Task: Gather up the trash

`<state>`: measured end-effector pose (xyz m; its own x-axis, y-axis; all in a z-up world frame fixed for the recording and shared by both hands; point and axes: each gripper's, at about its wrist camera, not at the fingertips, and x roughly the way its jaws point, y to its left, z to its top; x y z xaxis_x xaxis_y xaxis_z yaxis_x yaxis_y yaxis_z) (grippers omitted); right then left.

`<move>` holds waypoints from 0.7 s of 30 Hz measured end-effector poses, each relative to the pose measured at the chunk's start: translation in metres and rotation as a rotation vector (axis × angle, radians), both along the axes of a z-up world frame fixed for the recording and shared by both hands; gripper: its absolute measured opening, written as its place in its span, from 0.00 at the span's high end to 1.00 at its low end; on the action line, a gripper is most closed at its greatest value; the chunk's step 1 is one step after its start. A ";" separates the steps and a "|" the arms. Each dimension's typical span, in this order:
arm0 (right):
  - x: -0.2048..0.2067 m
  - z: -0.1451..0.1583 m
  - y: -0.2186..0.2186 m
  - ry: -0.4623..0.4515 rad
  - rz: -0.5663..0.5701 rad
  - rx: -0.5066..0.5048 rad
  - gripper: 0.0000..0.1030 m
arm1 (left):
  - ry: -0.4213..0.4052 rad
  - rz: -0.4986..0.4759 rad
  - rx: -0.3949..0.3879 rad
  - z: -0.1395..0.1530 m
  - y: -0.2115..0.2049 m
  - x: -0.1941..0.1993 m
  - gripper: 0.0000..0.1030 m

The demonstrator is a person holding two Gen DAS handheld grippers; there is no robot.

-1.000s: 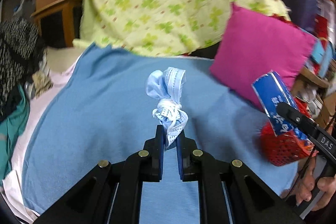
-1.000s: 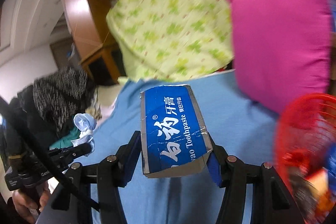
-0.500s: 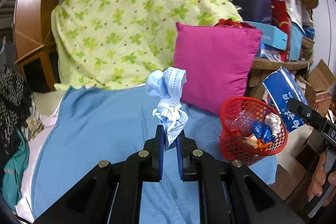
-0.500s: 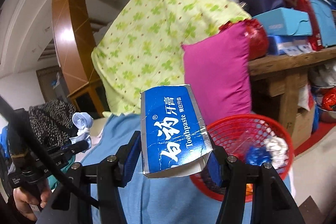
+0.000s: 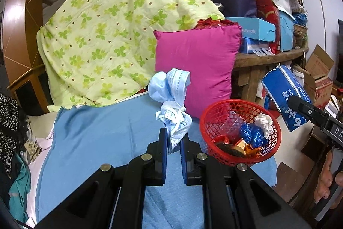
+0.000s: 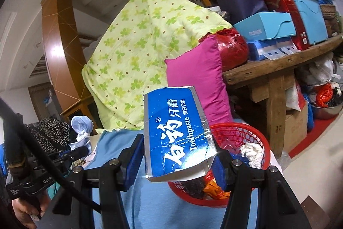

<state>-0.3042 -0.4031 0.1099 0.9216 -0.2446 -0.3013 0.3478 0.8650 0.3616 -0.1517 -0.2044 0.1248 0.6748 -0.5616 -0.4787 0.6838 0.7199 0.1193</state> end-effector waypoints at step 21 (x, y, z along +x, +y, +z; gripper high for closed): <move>-0.006 -0.019 -0.018 0.010 -0.045 0.052 0.41 | -0.005 -0.047 0.051 -0.011 -0.034 -0.008 0.89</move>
<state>-0.3099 -0.4213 0.0905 0.9068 -0.2695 -0.3242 0.3899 0.8284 0.4021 -0.1598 -0.2384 0.1135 0.6508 -0.5678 -0.5041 0.7160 0.6798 0.1587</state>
